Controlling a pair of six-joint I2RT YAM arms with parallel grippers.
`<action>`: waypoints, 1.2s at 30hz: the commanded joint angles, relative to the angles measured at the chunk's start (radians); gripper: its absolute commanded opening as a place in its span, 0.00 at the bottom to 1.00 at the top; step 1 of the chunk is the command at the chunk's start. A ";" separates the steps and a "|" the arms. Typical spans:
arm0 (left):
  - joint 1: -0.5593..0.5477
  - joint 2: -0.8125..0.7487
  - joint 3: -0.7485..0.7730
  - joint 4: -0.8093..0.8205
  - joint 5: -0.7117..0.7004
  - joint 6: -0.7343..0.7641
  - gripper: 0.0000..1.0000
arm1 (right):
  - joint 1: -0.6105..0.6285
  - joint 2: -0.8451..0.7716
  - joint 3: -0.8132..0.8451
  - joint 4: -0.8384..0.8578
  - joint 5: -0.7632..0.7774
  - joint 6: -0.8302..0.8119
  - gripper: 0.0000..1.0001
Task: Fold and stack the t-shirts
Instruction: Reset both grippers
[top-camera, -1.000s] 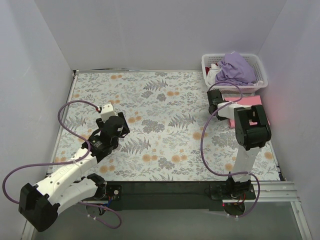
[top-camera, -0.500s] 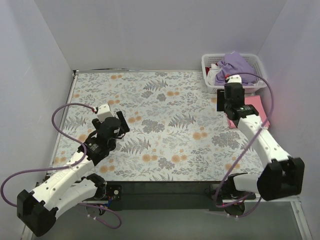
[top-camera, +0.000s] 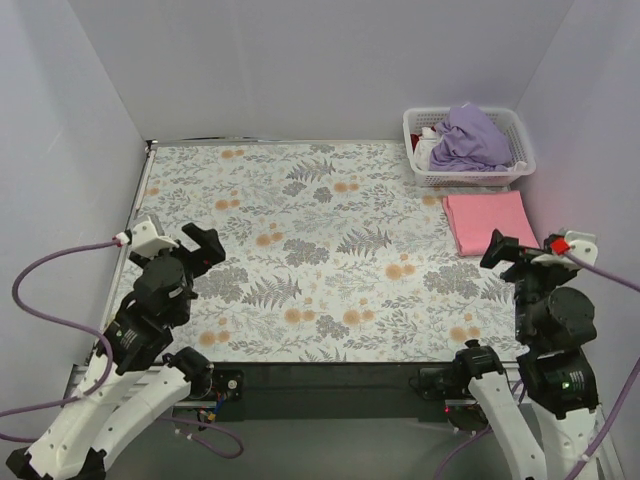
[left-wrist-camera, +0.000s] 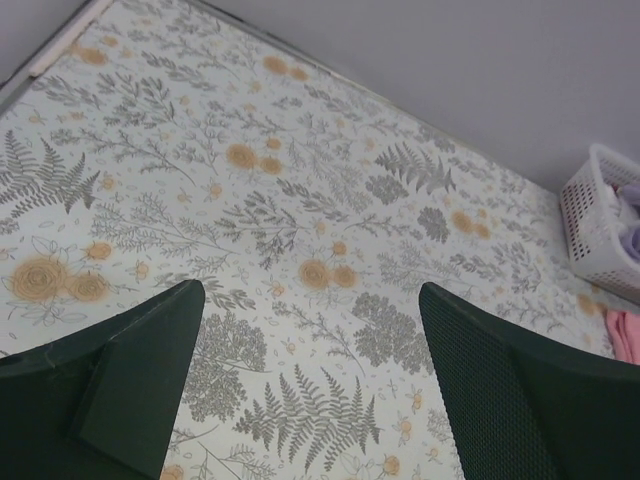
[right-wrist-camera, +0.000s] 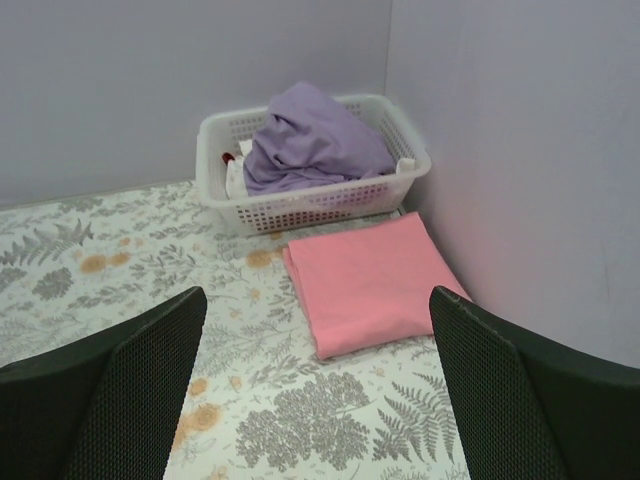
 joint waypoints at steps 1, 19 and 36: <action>0.005 -0.069 -0.023 -0.008 -0.049 0.045 0.88 | -0.001 -0.103 -0.140 -0.027 0.000 -0.024 0.98; 0.003 -0.215 -0.258 0.156 -0.075 0.025 0.88 | -0.001 -0.274 -0.357 0.105 -0.111 -0.024 0.98; 0.055 -0.101 -0.267 0.196 -0.012 0.050 0.88 | 0.000 -0.278 -0.366 0.122 -0.164 -0.024 0.98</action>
